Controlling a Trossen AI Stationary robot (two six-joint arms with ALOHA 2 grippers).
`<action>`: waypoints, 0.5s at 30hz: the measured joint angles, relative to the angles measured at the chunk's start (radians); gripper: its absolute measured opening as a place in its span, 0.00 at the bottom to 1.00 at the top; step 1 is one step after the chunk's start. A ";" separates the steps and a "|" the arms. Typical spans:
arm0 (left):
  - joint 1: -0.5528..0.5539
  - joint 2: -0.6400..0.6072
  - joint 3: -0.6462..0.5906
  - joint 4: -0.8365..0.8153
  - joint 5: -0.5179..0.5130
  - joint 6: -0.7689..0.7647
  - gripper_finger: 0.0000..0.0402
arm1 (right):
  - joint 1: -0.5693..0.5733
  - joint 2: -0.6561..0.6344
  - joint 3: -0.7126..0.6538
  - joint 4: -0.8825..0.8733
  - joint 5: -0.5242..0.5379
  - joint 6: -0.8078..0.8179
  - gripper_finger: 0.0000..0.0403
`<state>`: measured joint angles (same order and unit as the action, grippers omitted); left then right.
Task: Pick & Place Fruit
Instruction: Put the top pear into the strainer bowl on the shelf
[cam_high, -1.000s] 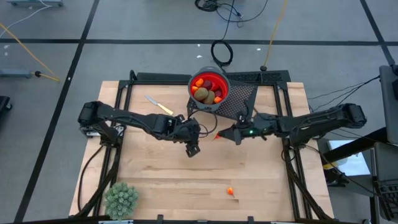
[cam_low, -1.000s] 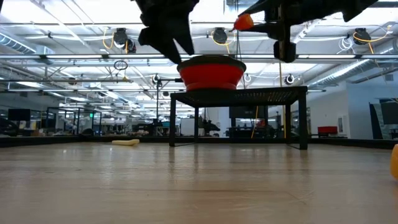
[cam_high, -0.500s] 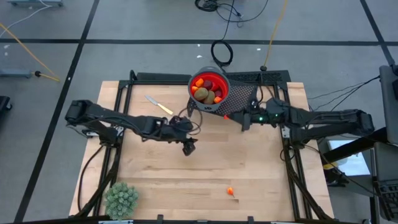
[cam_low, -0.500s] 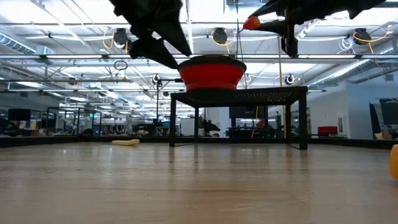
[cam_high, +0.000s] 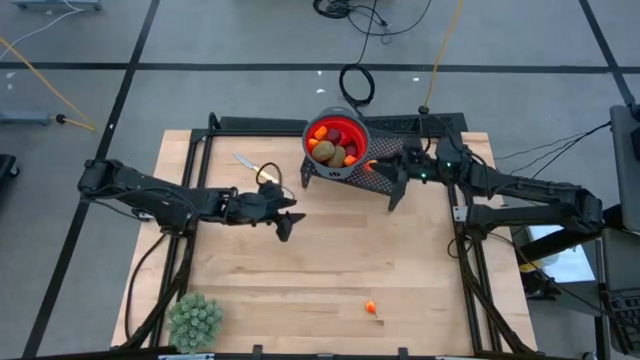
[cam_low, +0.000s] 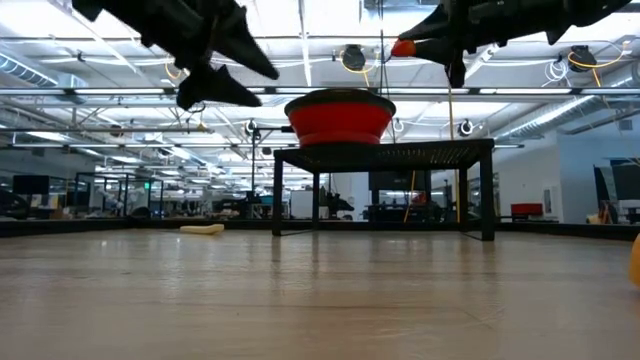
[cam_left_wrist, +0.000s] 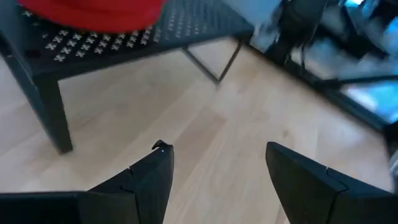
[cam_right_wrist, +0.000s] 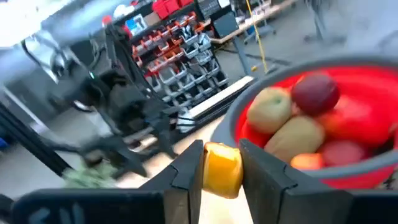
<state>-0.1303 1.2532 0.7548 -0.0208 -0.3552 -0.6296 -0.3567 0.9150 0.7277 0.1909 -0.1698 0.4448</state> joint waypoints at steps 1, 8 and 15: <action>0.000 -0.016 -0.025 0.011 -0.006 -0.010 0.63 | -0.009 0.001 0.000 0.014 -0.016 -0.054 0.21; 0.001 -0.120 -0.161 0.169 -0.022 -0.029 0.63 | -0.037 0.008 0.001 0.117 -0.044 -0.422 0.21; 0.001 -0.227 -0.289 0.319 -0.056 -0.021 0.63 | -0.037 0.025 0.001 0.188 -0.043 -0.659 0.21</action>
<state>-0.1295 1.0260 0.4660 0.2980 -0.4110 -0.6506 -0.3935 0.9395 0.7284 0.3792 -0.2126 -0.2144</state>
